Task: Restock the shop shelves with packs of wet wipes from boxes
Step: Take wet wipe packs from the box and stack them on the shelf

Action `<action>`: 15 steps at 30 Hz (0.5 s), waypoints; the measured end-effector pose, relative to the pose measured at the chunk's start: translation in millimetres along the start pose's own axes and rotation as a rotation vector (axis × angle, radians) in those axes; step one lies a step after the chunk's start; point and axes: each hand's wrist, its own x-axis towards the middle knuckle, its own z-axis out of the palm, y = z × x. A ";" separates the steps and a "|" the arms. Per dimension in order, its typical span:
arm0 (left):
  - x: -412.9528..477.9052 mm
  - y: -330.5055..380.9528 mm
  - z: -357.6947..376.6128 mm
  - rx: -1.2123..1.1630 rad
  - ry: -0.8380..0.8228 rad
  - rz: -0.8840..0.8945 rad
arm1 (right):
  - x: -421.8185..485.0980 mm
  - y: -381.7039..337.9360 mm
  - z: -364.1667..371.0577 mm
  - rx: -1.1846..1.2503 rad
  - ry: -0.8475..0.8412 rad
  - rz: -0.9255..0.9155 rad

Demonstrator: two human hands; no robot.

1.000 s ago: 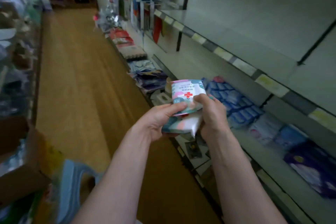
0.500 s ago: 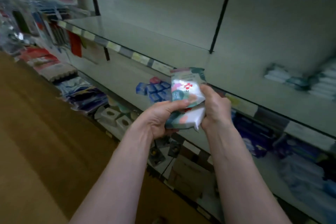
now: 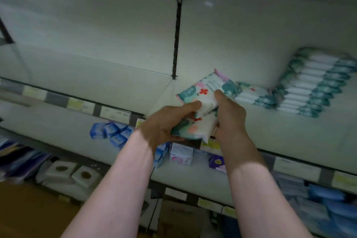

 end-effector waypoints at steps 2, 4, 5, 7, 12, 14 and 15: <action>15.3 7.8 4.8 0.108 0.017 -0.002 | 9.0 -1.0 -5.0 0.050 0.026 0.016; 27.7 16.4 10.5 0.179 0.017 0.005 | 18.8 -4.4 -11.1 0.083 0.045 0.015; 34.4 20.4 13.6 0.210 0.005 0.008 | 23.6 -6.7 -15.1 0.099 0.054 0.016; 45.6 28.5 21.4 0.292 -0.025 0.015 | 34.5 -11.0 -23.0 0.137 0.058 0.022; 70.0 46.2 40.5 0.411 -0.026 0.062 | 65.6 -20.2 -45.5 0.094 0.056 0.043; 78.6 55.6 46.9 0.431 -0.003 0.069 | 79.4 -25.3 -55.8 0.031 0.064 0.050; 82.9 60.9 50.8 0.434 0.014 0.071 | 85.9 -27.9 -61.3 0.005 0.067 0.055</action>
